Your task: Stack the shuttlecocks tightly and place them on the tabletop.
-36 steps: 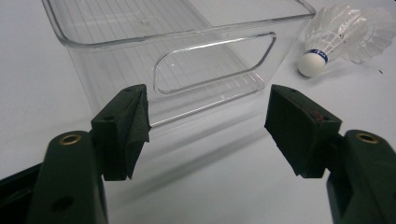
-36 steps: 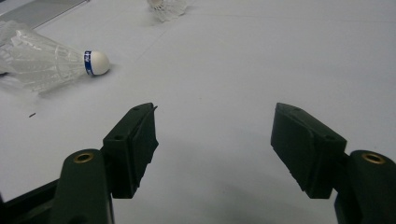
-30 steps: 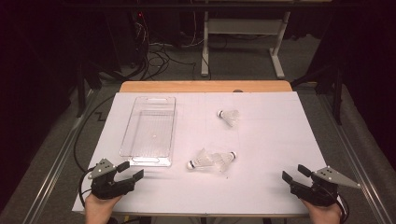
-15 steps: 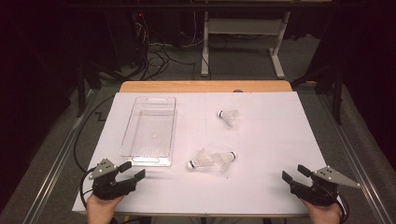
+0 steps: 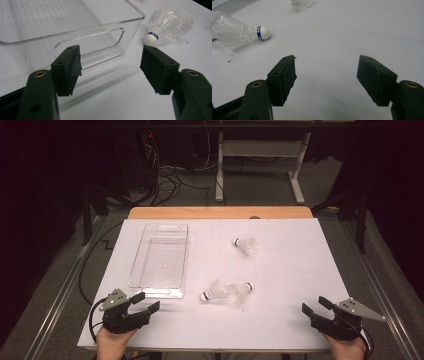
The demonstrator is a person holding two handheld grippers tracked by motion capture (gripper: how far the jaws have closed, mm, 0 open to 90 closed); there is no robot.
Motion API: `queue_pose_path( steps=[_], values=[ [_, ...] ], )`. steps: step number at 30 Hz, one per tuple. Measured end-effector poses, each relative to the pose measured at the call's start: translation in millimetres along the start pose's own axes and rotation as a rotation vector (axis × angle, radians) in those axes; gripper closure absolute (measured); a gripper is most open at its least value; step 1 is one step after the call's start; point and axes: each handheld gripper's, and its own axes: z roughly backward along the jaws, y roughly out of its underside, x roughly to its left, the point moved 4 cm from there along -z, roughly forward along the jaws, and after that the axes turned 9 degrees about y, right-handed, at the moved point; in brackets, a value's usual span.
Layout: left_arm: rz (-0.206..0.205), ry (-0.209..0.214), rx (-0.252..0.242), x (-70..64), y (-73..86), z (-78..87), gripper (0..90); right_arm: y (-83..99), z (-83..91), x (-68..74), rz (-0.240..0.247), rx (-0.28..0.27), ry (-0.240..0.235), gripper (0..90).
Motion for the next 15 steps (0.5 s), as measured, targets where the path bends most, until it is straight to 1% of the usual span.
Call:
queue_pose_path(
  steps=[6, 8, 15],
  values=[
    [-0.002, 0.000, 0.010, -5.1, -2.6, -1.8, 33.7, -0.1, 0.2, 0.7, 0.000, -0.002, -0.002, 32.5],
    [-0.017, -0.003, 0.021, -8.0, -4.3, -3.4, 34.6, -0.1, 0.1, 0.7, 0.004, -0.003, -0.004, 32.5],
    [-0.031, 0.000, 0.031, -16.5, -9.7, -8.5, 35.2, 0.0, 0.0, 0.9, 0.008, -0.005, -0.005, 32.5]
  ],
)
